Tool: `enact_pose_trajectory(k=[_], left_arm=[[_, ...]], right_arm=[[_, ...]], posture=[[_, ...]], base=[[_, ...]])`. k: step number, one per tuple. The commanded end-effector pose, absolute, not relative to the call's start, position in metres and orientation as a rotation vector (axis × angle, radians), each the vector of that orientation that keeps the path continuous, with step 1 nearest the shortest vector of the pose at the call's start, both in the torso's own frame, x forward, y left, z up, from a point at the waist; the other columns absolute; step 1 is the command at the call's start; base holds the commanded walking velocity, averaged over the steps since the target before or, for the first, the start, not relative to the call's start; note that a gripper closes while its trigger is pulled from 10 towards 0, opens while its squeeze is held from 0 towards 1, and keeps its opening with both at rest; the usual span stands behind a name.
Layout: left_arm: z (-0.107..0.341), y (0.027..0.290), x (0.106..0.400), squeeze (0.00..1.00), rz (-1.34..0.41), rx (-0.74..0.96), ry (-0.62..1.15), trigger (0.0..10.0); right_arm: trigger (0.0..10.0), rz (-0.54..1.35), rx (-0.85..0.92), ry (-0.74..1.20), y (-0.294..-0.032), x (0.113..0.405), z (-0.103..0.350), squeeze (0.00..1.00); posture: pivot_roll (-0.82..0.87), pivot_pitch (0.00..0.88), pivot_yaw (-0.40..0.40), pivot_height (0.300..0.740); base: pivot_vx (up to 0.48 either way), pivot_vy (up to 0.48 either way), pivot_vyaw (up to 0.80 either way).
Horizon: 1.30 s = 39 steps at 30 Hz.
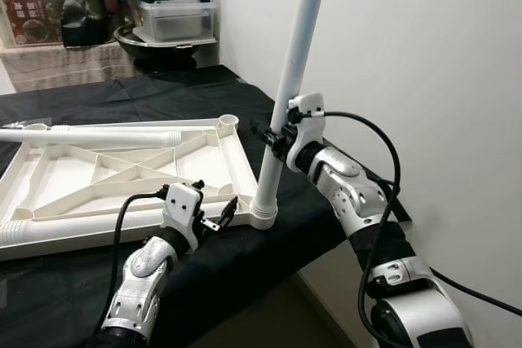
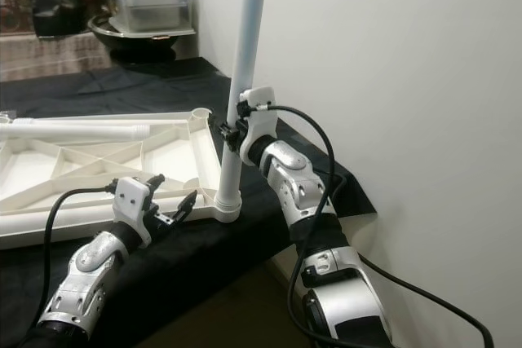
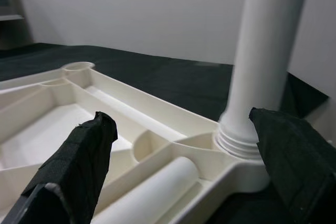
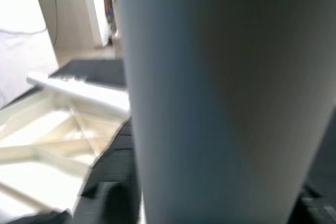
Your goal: Building children table
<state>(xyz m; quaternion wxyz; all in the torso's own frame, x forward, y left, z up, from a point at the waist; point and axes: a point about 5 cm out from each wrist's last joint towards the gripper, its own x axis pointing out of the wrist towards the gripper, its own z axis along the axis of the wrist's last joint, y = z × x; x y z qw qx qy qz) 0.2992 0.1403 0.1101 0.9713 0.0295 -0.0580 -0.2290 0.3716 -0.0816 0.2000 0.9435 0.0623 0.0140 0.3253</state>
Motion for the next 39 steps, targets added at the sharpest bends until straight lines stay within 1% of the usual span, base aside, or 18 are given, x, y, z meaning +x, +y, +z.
enact_pose_trajectory(k=[1,2,3,5,6,12,13,14,16,19,30,31,32,35,36,37,38,39], left_arm=[[0.107,0.137,0.3,0.0,-0.479,0.069,-0.103,10.0],[0.107,0.137,0.3,0.0,-0.479,0.069,-0.103,10.0],[0.107,0.137,0.3,0.0,-0.477,0.068,-0.104,10.0],[0.107,0.137,0.3,0.0,-0.477,0.068,-0.104,10.0],[0.107,0.138,0.299,0.0,-0.474,0.069,-0.103,10.0],[0.105,0.141,0.299,0.0,-0.467,0.07,-0.1,10.0],[0.105,0.141,0.298,0.0,-0.465,0.07,-0.1,10.0],[0.105,0.141,0.298,0.0,-0.465,0.07,-0.1,10.0],[0.105,0.141,0.298,0.0,-0.462,0.069,-0.101,10.0],[0.106,0.141,0.298,0.0,-0.463,0.071,-0.1,10.0],[0.108,0.142,0.299,0.0,-0.466,0.076,-0.104,10.0],[0.108,0.141,0.299,0.0,-0.467,0.075,-0.104,10.0],[0.107,0.141,0.298,0.0,-0.468,0.075,-0.103,10.0],[0.106,0.141,0.298,0.0,-0.471,0.075,-0.1,10.0],[0.106,0.141,0.298,0.0,-0.472,0.075,-0.099,10.0],[0.106,0.14,0.298,0.0,-0.472,0.075,-0.099,10.0],[0.107,0.14,0.299,0.0,-0.472,0.075,-0.1,10.0],[0.107,0.14,0.299,0.0,-0.472,0.075,-0.1,10.0]], right_arm=[[10.0,0.703,0.171,0.089,-0.079,0.369,0.185,1.0],[10.0,0.703,0.171,0.089,-0.079,0.369,0.185,1.0],[10.0,0.766,0.183,0.057,-0.078,0.371,0.195,0.54],[10.0,0.766,0.183,0.057,-0.078,0.371,0.195,0.54],[10.0,0.961,0.191,-0.023,-0.078,0.364,0.212,0.0],[10.0,1.45,0.093,-0.087,-0.082,0.328,0.22,0.0],[6.2,1.509,0.074,-0.066,-0.078,0.319,0.213,0.0],[6.2,1.509,0.074,-0.066,-0.078,0.319,0.213,0.0],[1.3,1.532,0.077,-0.038,-0.072,0.313,0.204,0.0],[0.0,1.351,0.093,0.018,-0.068,0.329,0.194,0.0],[0.0,0.34,0.195,0.298,-0.114,0.383,0.147,0.0],[0.9,0.39,0.183,0.294,-0.11,0.38,0.146,0.0],[10.0,0.495,0.187,0.266,-0.099,0.375,0.15,0.0],[10.0,0.731,0.294,0.133,-0.08,0.363,0.172,0.0],[10.0,0.808,0.33,0.099,-0.076,0.36,0.18,0.93],[10.0,0.87,0.35,0.07,-0.074,0.358,0.188,1.0],[10.0,0.901,0.354,0.058,-0.073,0.357,0.191,0.62],[10.0,0.901,0.354,0.058,-0.073,0.357,0.191,0.62]], posture=[[0.02,0.0,-0.103,0.74],[0.02,0.0,-0.103,0.74],[0.02,0.0,-0.108,0.74],[0.02,0.0,-0.108,0.74],[0.03,0.0,-0.112,0.74],[0.04,0.0,-0.12,0.74],[0.04,0.0,-0.122,0.74],[0.04,0.0,-0.122,0.74],[0.04,0.0,-0.122,0.74],[0.04,0.0,-0.115,0.74],[0.03,0.0,-0.107,0.74],[0.03,0.0,-0.107,0.74],[0.03,0.0,-0.103,0.74],[0.02,0.0,-0.102,0.74],[0.02,0.0,-0.102,0.74],[0.03,0.0,-0.103,0.74],[0.03,0.0,-0.103,0.74],[0.03,0.0,-0.103,0.74]], base=[[0.0,0.0,0.0],[0.0,0.0,0.0],[0.0,0.0,0.0],[0.0,0.0,0.0],[0.0,0.0,0.0],[0.0,0.0,0.0],[0.0,0.0,0.0],[0.0,0.0,0.0],[0.0,0.0,0.0],[0.0,0.0,0.0],[0.0,0.0,0.0],[0.0,0.0,0.0],[0.0,0.0,0.0],[0.0,0.0,0.0],[0.0,0.0,0.0],[0.0,0.0,0.0],[0.0,0.0,0.0],[0.0,0.0,0.0]])
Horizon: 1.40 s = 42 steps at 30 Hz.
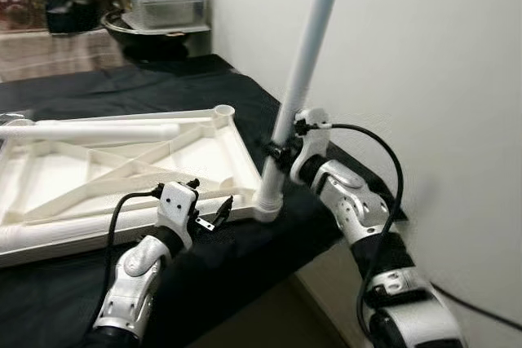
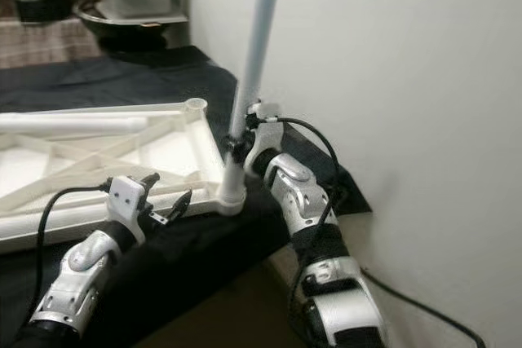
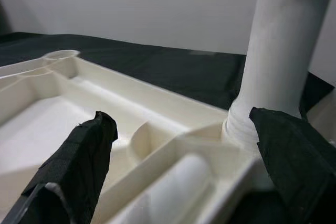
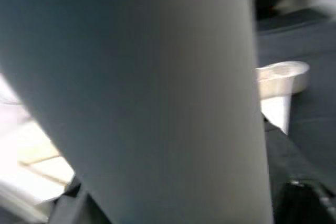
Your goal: Building children table
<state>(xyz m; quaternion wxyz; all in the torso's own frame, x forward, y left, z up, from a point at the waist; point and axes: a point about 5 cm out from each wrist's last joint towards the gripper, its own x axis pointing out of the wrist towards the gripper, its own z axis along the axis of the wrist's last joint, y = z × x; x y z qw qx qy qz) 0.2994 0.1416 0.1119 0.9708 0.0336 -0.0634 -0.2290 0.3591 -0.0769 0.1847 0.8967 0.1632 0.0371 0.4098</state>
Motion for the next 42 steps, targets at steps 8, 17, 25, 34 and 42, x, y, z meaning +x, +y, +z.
enact_pose_trajectory(k=[8,17,25,34,42], left_arm=[[0.107,0.141,0.299,0.0,-0.469,0.075,-0.101,10.0],[0.105,0.144,0.297,0.0,-0.461,0.077,-0.094,10.0],[0.105,0.143,0.298,0.0,-0.465,0.079,-0.094,10.0],[0.105,0.142,0.299,0.0,-0.474,0.081,-0.093,10.0],[0.107,0.141,0.301,0.0,-0.478,0.08,-0.1,10.0]], right_arm=[[8.0,1.405,0.222,-0.086,-0.075,0.327,0.22,0.0],[0.0,1.247,0.186,0.069,-0.075,0.338,0.193,0.0],[0.0,0.506,0.13,0.29,-0.106,0.382,0.152,0.0],[10.0,0.61,0.292,0.172,-0.098,0.37,0.166,1.0],[10.0,1.324,0.338,-0.125,-0.079,0.331,0.227,0.0]], posture=[[0.03,0.0,-0.111,0.74],[0.04,0.0,-0.11,0.74],[0.04,0.0,-0.108,0.74],[0.02,0.0,-0.09,0.74],[0.03,0.0,-0.098,0.74]], base=[[0.0,0.0,0.0],[0.0,0.0,0.0],[0.0,0.0,0.0],[0.0,0.0,0.0],[0.0,0.0,0.0]])
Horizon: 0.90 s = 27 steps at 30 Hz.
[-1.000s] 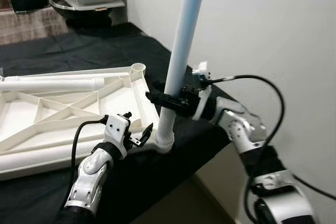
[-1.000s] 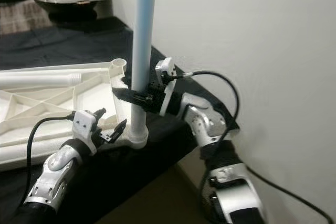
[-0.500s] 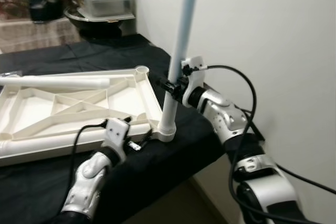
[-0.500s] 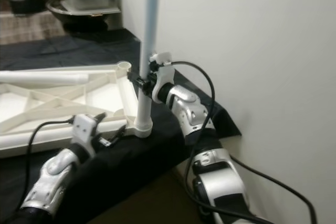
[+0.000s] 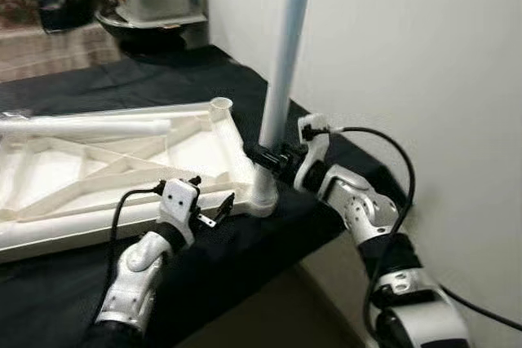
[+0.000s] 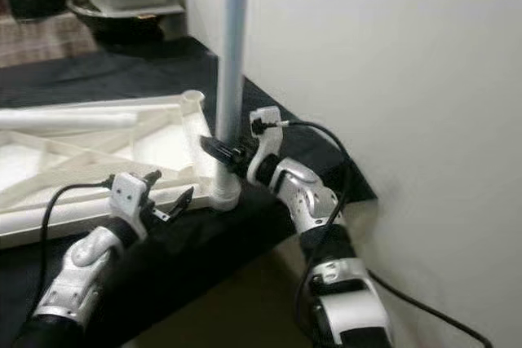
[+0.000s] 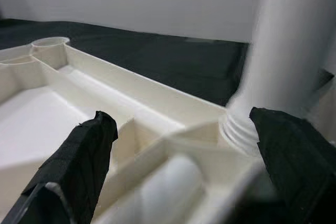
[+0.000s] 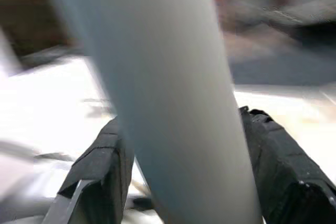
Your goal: Building children table
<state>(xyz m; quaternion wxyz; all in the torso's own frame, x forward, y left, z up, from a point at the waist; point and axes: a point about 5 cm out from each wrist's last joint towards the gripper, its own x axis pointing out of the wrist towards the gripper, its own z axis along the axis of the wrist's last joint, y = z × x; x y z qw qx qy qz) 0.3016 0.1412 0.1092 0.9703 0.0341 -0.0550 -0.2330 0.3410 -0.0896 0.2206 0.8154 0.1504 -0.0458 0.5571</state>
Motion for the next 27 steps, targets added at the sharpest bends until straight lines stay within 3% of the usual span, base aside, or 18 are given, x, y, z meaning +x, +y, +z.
enact_pose_trajectory(k=[1,5,6,7,8,12,13,14,15,17,18,19,21,22,24,25,27], left_arm=[[0.107,0.142,0.301,0.0,-0.477,0.081,-0.099,10.0],[0.106,0.142,0.301,0.0,-0.475,0.081,-0.099,10.0],[0.106,0.143,0.3,0.0,-0.471,0.081,-0.1,10.0],[0.106,0.143,0.3,0.0,-0.469,0.081,-0.1,10.0],[0.106,0.143,0.3,0.0,-0.467,0.08,-0.101,10.0],[0.106,0.144,0.299,0.0,-0.464,0.081,-0.101,10.0],[0.106,0.144,0.299,0.0,-0.465,0.082,-0.101,10.0],[0.106,0.144,0.299,0.0,-0.465,0.083,-0.101,10.0],[0.106,0.144,0.299,0.0,-0.466,0.083,-0.1,10.0],[0.106,0.144,0.299,0.0,-0.466,0.083,-0.1,10.0],[0.107,0.144,0.299,0.0,-0.467,0.083,-0.101,10.0],[0.107,0.144,0.299,0.0,-0.467,0.083,-0.101,10.0],[0.107,0.142,0.3,0.0,-0.471,0.08,-0.101,10.0],[0.107,0.142,0.3,0.0,-0.473,0.079,-0.101,10.0],[0.107,0.141,0.299,0.0,-0.475,0.079,-0.101,10.0],[0.106,0.141,0.299,0.0,-0.476,0.079,-0.099,10.0],[0.105,0.141,0.299,0.0,-0.477,0.079,-0.097,10.0]], right_arm=[[10.0,1.414,0.33,-0.133,-0.079,0.323,0.228,0.0],[10.0,1.506,0.315,-0.133,-0.078,0.315,0.227,0.0],[2.6,1.539,0.306,-0.125,-0.075,0.311,0.224,0.0],[2.6,1.553,0.3,-0.118,-0.074,0.31,0.222,0.0],[0.0,1.553,0.321,-0.109,-0.072,0.31,0.22,0.0],[0.0,1.514,0.337,-0.077,-0.07,0.313,0.216,0.0],[0.0,1.23,0.297,-0.002,-0.068,0.338,0.202,0.0],[0.0,1.089,0.268,0.035,-0.068,0.35,0.196,0.0],[0.0,0.792,0.221,0.119,-0.078,0.371,0.183,0.0],[0.0,0.792,0.221,0.119,-0.078,0.371,0.183,0.0],[0.0,0.589,0.185,0.169,-0.093,0.381,0.173,0.0],[0.0,0.589,0.185,0.169,-0.093,0.381,0.173,0.0],[0.0,0.389,0.179,0.222,-0.112,0.384,0.159,0.0],[6.2,0.434,0.162,0.211,-0.108,0.38,0.16,0.0],[6.2,0.475,0.148,0.203,-0.104,0.377,0.161,0.0],[10.0,0.552,0.165,0.185,-0.096,0.372,0.165,0.0],[10.0,0.663,0.205,0.135,-0.088,0.367,0.172,0.0]], posture=[[0.03,0.0,-0.101,0.74],[0.04,0.0,-0.107,0.74],[0.04,0.0,-0.112,0.74],[0.04,0.0,-0.112,0.74],[0.05,0.0,-0.115,0.74],[0.05,0.0,-0.115,0.74],[0.04,0.0,-0.11,0.74],[0.04,0.0,-0.11,0.74],[0.04,0.0,-0.108,0.74],[0.04,0.0,-0.108,0.74],[0.04,0.0,-0.106,0.74],[0.04,0.0,-0.106,0.74],[0.04,0.0,-0.103,0.74],[0.03,0.0,-0.099,0.74],[0.03,0.0,-0.098,0.74],[0.03,0.0,-0.096,0.74],[0.03,0.0,-0.096,0.74]], base=[[0.0,0.0,0.0],[0.0,0.0,0.0],[0.0,0.0,0.0],[0.0,0.0,0.0],[0.0,0.0,0.0],[0.0,0.0,0.0],[0.0,0.0,0.0],[0.0,0.0,0.0],[0.0,0.0,0.0],[0.0,0.0,0.0],[0.0,0.0,0.0],[0.0,0.0,0.0],[0.0,0.0,0.0],[0.0,0.0,0.0],[0.0,0.0,0.0],[0.0,0.0,0.0],[0.0,0.0,0.0]])
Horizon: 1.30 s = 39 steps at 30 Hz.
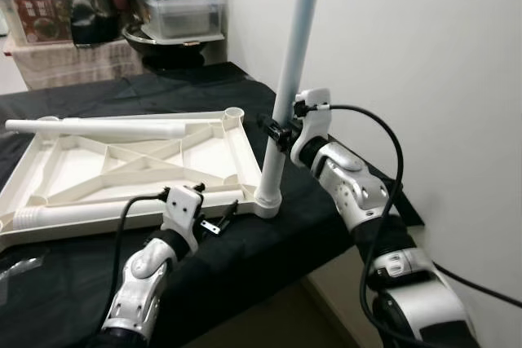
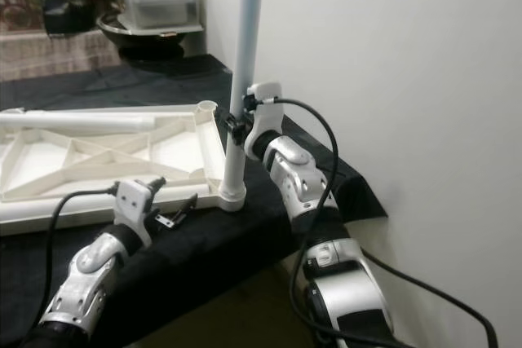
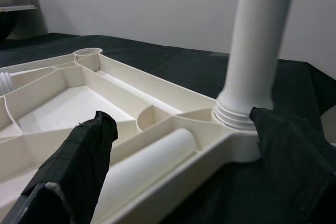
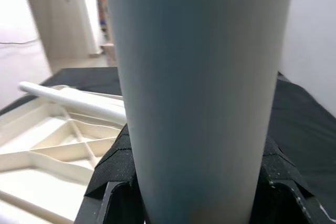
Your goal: Building children table
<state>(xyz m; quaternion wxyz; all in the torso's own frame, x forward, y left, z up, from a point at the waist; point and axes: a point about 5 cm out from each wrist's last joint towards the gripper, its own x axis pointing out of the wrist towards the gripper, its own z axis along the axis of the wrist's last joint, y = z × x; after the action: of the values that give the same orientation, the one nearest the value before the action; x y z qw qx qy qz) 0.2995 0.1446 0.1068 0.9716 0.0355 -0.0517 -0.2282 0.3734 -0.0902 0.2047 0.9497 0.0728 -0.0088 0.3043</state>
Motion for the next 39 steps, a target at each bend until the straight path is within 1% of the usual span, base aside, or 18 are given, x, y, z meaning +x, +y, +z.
enact_pose_trajectory(k=[1,2,7,8,11,12,15,17,21,22,25,26,30,32,35,36,37,39], left_arm=[[0.105,0.142,0.299,0.0,-0.478,0.079,-0.096,10.0],[0.105,0.141,0.299,0.0,-0.478,0.08,-0.096,10.0],[0.106,0.141,0.301,0.0,-0.477,0.08,-0.096,10.0],[0.106,0.142,0.3,0.0,-0.476,0.081,-0.096,10.0],[0.105,0.142,0.299,0.0,-0.475,0.081,-0.094,10.0],[0.105,0.142,0.299,0.0,-0.475,0.081,-0.094,10.0],[0.105,0.144,0.299,0.0,-0.472,0.082,-0.093,10.0],[0.105,0.144,0.299,0.0,-0.472,0.082,-0.093,10.0],[0.105,0.144,0.299,0.0,-0.468,0.083,-0.095,10.0],[0.105,0.143,0.299,0.0,-0.468,0.083,-0.096,10.0],[0.105,0.143,0.299,0.0,-0.468,0.082,-0.096,10.0],[0.105,0.143,0.299,0.0,-0.467,0.082,-0.095,10.0],[0.105,0.143,0.298,0.0,-0.465,0.082,-0.095,10.0],[0.104,0.148,0.298,0.0,-0.453,0.085,-0.092,10.0],[0.105,0.149,0.298,0.0,-0.45,0.086,-0.093,10.0],[0.106,0.149,0.299,0.0,-0.449,0.086,-0.095,10.0],[0.106,0.149,0.299,0.0,-0.449,0.086,-0.095,10.0],[0.107,0.147,0.3,0.0,-0.456,0.085,-0.099,10.0]], right_arm=[[10.0,0.68,0.215,0.117,-0.086,0.366,0.174,0.0],[10.0,0.736,0.254,0.087,-0.083,0.365,0.179,1.0],[10.0,0.916,0.301,0.022,-0.071,0.358,0.196,1.0],[10.0,0.975,0.28,0.007,-0.068,0.355,0.2,0.0],[10.0,1.137,0.261,-0.035,-0.065,0.343,0.21,0.0],[10.0,1.137,0.261,-0.035,-0.065,0.343,0.21,0.0],[10.0,1.347,0.237,-0.105,-0.071,0.329,0.223,0.0],[10.0,1.347,0.237,-0.105,-0.071,0.329,0.223,0.0],[10.0,1.502,0.193,-0.136,-0.073,0.324,0.23,0.0],[8.5,1.539,0.2,-0.128,-0.07,0.322,0.229,0.0],[8.5,1.562,0.206,-0.121,-0.069,0.321,0.228,0.0],[0.0,1.571,0.211,-0.112,-0.066,0.32,0.225,0.0],[0.0,1.578,0.215,-0.094,-0.065,0.319,0.221,0.0],[0.0,1.323,0.144,0.054,-0.061,0.335,0.195,0.0],[0.0,1.243,0.125,0.084,-0.062,0.341,0.19,0.0],[0.0,1.12,0.087,0.126,-0.064,0.349,0.182,0.0],[0.0,1.12,0.087,0.126,-0.064,0.349,0.182,0.0],[0.0,0.661,0.054,0.206,-0.085,0.377,0.168,0.0]], posture=[[0.03,0.0,-0.096,0.74],[0.03,0.0,-0.097,0.74],[0.03,0.0,-0.101,0.74],[0.03,0.0,-0.101,0.74],[0.04,0.0,-0.105,0.74],[0.04,0.0,-0.105,0.74],[0.04,0.0,-0.105,0.74],[0.04,0.0,-0.105,0.74],[0.05,0.0,-0.115,0.74],[0.05,0.0,-0.119,0.74],[0.05,0.0,-0.119,0.74],[0.05,0.0,-0.12,0.74],[0.05,0.0,-0.119,0.74],[0.04,0.0,-0.115,0.74],[0.04,0.0,-0.115,0.74],[0.04,0.0,-0.113,0.74],[0.04,0.0,-0.113,0.74],[0.04,0.0,-0.112,0.74]], base=[[0.0,0.0,0.0],[0.0,0.0,0.0],[0.0,0.0,0.0],[0.0,0.0,0.0],[0.0,0.0,0.0],[0.0,0.0,0.0],[0.0,0.0,0.0],[0.0,0.0,0.0],[0.0,0.0,0.0],[0.0,0.0,0.0],[0.0,0.0,0.0],[0.0,0.0,0.0],[0.0,0.0,0.0],[0.0,0.0,0.0],[0.0,0.0,0.0],[0.0,0.0,0.0],[0.0,0.0,0.0],[0.0,0.0,0.0]])
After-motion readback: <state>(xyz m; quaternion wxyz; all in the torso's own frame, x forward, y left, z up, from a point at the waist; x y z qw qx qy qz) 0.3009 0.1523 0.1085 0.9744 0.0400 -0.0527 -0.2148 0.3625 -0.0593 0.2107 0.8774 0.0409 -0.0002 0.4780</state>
